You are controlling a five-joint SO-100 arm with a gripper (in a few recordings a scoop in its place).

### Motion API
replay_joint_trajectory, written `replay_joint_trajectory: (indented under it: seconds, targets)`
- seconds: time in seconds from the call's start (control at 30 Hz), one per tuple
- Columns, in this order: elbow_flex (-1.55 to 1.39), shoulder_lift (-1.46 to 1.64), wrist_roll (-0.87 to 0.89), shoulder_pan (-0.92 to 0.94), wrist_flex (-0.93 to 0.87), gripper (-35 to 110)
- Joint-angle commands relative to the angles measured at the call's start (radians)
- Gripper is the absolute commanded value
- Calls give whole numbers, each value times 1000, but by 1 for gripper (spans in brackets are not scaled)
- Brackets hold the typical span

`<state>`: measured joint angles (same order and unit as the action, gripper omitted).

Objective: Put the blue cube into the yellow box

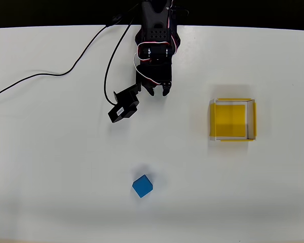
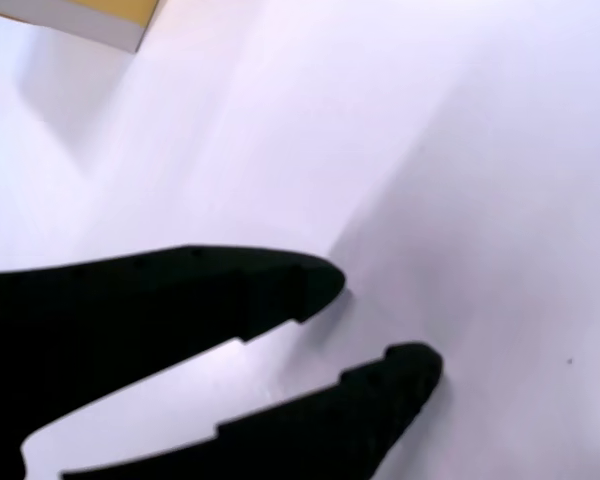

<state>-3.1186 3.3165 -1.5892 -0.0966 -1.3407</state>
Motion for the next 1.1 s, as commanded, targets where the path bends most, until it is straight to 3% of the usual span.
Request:
replay_joint_trajectory:
  seconds: [0.0,0.3,0.87,1.07]
  targets:
    - [-9,18,-38,15,67,15]
    - [281,-405,-97,126,531,21]
    - [611,-1207,-132,295,1359,46]
    - [750,-1430,-126,304,1503,53]
